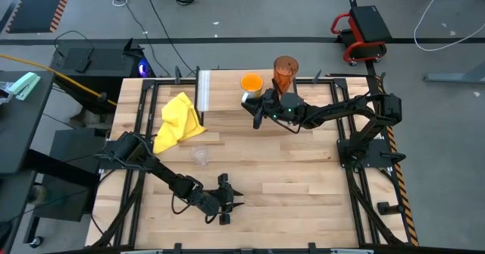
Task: Stack small to large cups/mugs on shelf
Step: Put the yellow mug on the shelf
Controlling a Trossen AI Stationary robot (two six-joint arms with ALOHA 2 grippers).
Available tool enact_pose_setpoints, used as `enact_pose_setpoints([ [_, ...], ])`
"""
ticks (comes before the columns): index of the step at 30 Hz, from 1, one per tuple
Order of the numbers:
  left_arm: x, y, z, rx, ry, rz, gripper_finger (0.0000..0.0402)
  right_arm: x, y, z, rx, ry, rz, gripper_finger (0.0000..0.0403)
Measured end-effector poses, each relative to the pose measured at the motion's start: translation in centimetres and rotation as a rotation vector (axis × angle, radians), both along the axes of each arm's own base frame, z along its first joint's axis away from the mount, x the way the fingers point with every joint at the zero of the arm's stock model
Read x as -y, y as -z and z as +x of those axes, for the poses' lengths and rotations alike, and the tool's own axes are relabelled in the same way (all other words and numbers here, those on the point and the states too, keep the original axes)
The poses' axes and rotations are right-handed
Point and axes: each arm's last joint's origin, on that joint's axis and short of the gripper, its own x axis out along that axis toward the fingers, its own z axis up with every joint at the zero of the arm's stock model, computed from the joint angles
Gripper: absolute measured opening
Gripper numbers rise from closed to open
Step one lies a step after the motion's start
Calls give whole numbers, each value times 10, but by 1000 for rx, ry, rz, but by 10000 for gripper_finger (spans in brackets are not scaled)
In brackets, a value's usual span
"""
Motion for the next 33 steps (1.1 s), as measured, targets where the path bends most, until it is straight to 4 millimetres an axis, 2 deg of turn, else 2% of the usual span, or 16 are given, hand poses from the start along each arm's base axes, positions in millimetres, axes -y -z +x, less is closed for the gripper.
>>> enact_pose_setpoints([
  [10, 0, 0, 0, -1, 0, 1, 152, -2, -6, -4, -29, 24, -22, 121],
  [25, 0, 1, 0, -6, 0, 3, 154, -25, -11, -6, -88, -7, -46, 117],
  [33, 0, 1, 0, -7, 0, 4, 150, -40, -22, -22, -204, -45, -44, 117],
])
